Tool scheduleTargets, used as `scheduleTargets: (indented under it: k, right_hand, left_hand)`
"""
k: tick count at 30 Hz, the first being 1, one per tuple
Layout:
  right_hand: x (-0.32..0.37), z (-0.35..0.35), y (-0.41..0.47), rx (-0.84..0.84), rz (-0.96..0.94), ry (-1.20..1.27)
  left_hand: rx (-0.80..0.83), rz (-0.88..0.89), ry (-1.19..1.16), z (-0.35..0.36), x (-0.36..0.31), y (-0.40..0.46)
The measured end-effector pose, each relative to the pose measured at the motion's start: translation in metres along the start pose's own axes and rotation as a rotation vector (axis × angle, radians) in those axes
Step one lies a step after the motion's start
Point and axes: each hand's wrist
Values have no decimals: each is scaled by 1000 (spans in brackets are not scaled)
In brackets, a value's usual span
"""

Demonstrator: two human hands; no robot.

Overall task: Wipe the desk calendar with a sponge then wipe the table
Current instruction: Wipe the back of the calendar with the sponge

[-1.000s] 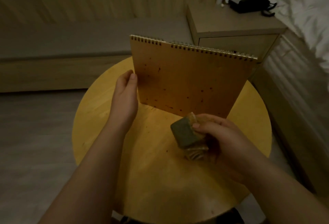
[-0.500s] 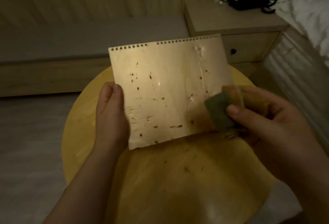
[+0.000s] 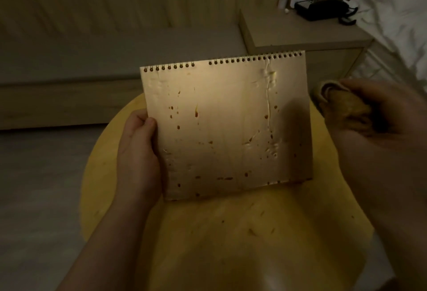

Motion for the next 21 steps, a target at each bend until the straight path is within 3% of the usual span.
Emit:
scheduleTargets:
  k: [4, 11, 17, 21]
  right_hand:
    - [5, 12, 4, -64, -186, -146]
    - [6, 31, 2, -102, -221, -301]
    - [9, 41, -8, -22, -247, -359]
    - [3, 37, -6, -115, -220, -288]
  left_hand:
    - [-54, 45, 40, 5, -6, 0]
    - [-78, 128, -28, 10, -8, -3]
    - [-95, 162, -47, 10, -3, -4]
    - [-93, 178, -52, 10, -2, -4]
Point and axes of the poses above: each hand's wrist, its own y-axis towards the middle knuckle, its own z-axis out of the palm, x = y × z, and after that the axes turned 1 degree about z, right-handed
